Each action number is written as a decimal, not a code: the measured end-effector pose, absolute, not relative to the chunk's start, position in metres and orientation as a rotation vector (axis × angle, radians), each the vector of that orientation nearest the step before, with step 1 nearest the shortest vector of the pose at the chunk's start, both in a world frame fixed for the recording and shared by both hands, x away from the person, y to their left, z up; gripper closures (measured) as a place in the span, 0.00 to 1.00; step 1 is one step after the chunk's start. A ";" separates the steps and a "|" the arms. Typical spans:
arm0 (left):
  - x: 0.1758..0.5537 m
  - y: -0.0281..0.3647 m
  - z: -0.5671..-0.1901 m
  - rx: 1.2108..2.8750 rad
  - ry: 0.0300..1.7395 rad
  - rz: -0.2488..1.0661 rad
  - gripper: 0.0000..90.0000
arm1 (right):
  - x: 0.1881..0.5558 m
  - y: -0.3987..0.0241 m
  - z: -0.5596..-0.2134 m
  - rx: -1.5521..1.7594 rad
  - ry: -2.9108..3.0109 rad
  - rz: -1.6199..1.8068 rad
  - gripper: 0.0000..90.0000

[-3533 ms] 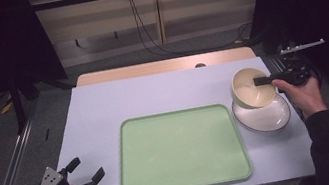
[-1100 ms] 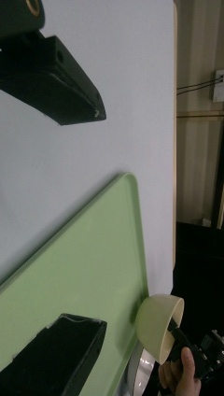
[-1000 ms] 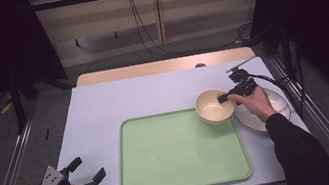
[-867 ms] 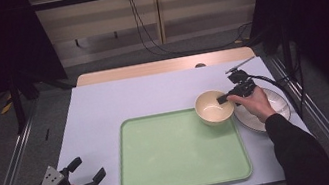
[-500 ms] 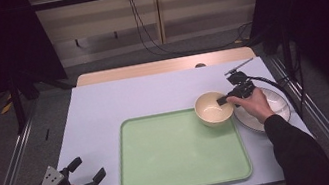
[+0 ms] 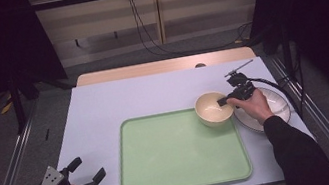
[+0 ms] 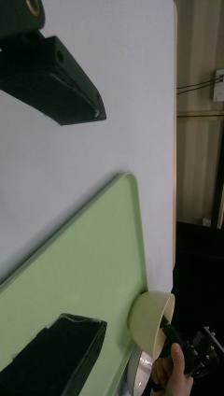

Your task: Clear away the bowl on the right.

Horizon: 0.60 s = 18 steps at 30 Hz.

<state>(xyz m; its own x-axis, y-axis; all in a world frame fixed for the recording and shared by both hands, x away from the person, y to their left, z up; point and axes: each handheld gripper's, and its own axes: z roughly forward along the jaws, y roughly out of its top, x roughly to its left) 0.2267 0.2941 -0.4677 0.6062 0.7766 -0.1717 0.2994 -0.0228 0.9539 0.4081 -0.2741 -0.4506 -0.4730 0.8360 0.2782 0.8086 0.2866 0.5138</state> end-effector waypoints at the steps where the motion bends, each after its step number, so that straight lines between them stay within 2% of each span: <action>1: 0.227 0.295 -0.468 1.603 0.916 0.488 0.02 | 0.406 -0.274 -0.451 1.581 2.482 0.945 0.94; 11: 0.227 0.294 -0.468 1.602 0.917 0.485 0.02 | 0.403 -0.273 -0.452 1.557 2.469 0.950 0.93; 17: 0.227 0.294 -0.468 1.599 0.920 0.490 0.02 | 0.402 -0.279 -0.450 1.547 2.440 1.018 0.78; 18: 0.227 0.294 -0.468 1.599 0.920 0.490 0.02 | 0.402 -0.279 -0.450 1.547 2.440 1.018 0.78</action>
<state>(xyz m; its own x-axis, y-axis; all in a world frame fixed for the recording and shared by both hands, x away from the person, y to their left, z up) 0.2271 0.2939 -0.4676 0.6027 0.7800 -0.1686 0.2959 -0.0222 0.9550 0.4017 -0.2792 -0.4496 -0.4876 0.8294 0.2727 0.7774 0.2703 0.5680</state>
